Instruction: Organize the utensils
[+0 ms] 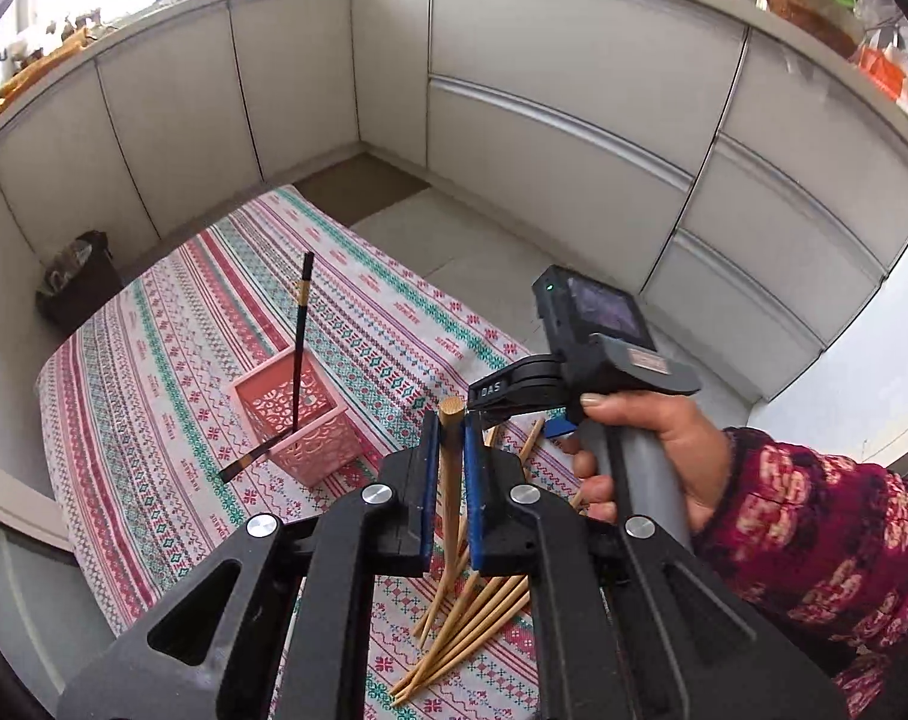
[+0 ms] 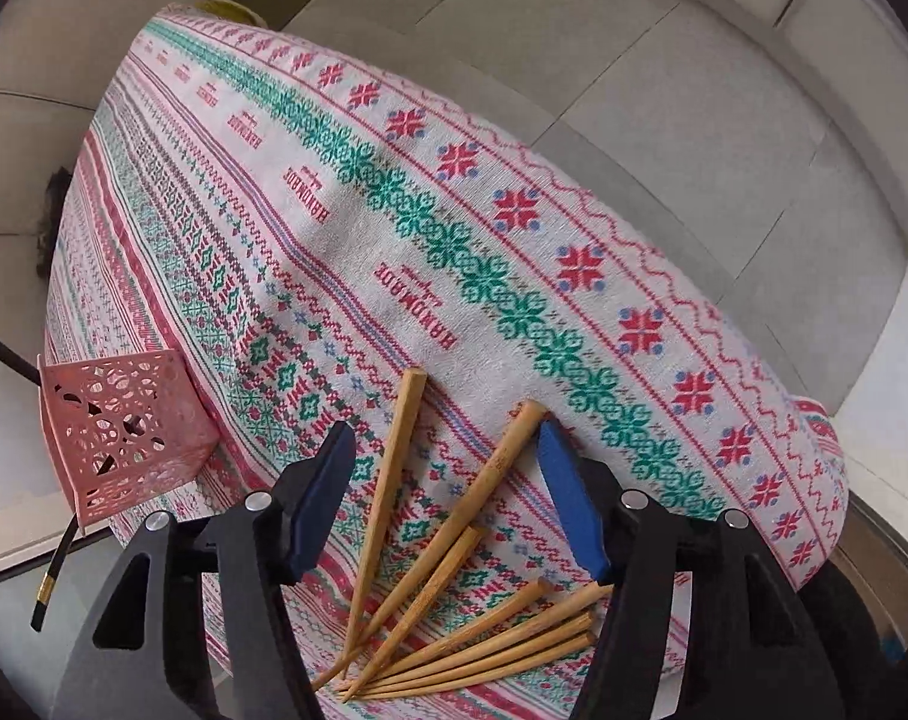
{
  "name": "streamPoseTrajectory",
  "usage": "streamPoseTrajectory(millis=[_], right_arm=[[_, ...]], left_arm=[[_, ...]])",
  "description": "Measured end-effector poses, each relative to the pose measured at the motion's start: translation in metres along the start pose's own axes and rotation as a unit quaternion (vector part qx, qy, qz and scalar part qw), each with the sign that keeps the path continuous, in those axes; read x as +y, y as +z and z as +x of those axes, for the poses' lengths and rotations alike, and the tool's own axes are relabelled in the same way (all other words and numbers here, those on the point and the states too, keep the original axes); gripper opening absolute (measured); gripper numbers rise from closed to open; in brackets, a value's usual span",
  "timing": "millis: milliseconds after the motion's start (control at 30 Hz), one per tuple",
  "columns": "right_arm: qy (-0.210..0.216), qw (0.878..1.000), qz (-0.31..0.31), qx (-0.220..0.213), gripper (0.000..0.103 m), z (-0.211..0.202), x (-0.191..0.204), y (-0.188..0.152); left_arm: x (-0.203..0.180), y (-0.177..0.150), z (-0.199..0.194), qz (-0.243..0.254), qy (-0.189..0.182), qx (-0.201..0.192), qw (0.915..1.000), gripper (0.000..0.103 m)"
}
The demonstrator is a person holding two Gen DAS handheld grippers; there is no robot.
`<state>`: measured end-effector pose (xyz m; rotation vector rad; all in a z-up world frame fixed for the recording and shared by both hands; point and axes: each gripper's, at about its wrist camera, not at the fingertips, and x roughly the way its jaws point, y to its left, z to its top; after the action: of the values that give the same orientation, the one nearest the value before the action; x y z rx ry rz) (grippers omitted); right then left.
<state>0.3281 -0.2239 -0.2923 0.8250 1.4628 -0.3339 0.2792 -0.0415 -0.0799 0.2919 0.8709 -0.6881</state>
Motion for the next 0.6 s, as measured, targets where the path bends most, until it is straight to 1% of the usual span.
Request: streamPoseTrajectory(millis=[33, 67, 133, 233, 267, 300, 367, 433, 467, 500, 533, 600], right_arm=[[-0.019, 1.0, 0.002, 0.0, 0.061, 0.002, 0.006, 0.001], [-0.029, 1.0, 0.005, 0.002, 0.056, 0.004, 0.01, 0.002], [-0.059, 0.998, 0.01, -0.003, 0.055, 0.007, 0.021, 0.002], [-0.102, 0.994, 0.0, -0.023, 0.048, 0.012, 0.037, 0.0], [-0.117, 0.992, -0.008, -0.036, 0.037, 0.012, 0.042, -0.001], [-0.121, 0.991, -0.014, -0.048, 0.021, 0.013, 0.048, -0.003], [-0.112, 0.991, -0.027, -0.063, 0.02, 0.015, 0.054, -0.005], [-0.09, 0.993, -0.041, -0.068, 0.019, 0.015, 0.055, -0.007], [-0.047, 0.996, -0.041, -0.067, 0.017, 0.014, 0.054, -0.008], [0.005, 0.998, -0.038, -0.058, 0.016, 0.013, 0.051, -0.013], [0.021, 0.997, -0.039, -0.057, 0.016, 0.011, 0.045, -0.014], [0.051, 0.995, -0.056, -0.072, 0.016, 0.002, 0.037, -0.019]], left_arm=[[0.001, -0.001, -0.01, -0.006, -0.004, -0.014, 0.9999, 0.007], [0.001, 0.0, -0.019, -0.011, -0.007, -0.027, 0.9996, 0.007], [0.004, 0.0, -0.039, -0.024, -0.013, -0.051, 0.9983, 0.007], [0.007, -0.003, -0.06, -0.04, -0.015, -0.077, 0.9962, 0.007], [0.006, -0.002, -0.07, -0.046, -0.013, -0.083, 0.9954, 0.007], [0.008, -0.003, -0.074, -0.052, -0.012, -0.089, 0.9946, 0.007], [0.011, -0.005, -0.085, -0.065, -0.009, -0.102, 0.9926, 0.007], [0.014, -0.007, -0.092, -0.076, -0.01, -0.11, 0.991, 0.007], [0.015, -0.007, -0.096, -0.081, -0.009, -0.113, 0.9903, 0.007], [0.015, -0.008, -0.1, -0.085, -0.008, -0.116, 0.9896, 0.007], [0.015, -0.008, -0.103, -0.088, -0.008, -0.118, 0.989, 0.007], [0.016, -0.009, -0.106, -0.094, -0.006, -0.12, 0.9883, 0.007]])
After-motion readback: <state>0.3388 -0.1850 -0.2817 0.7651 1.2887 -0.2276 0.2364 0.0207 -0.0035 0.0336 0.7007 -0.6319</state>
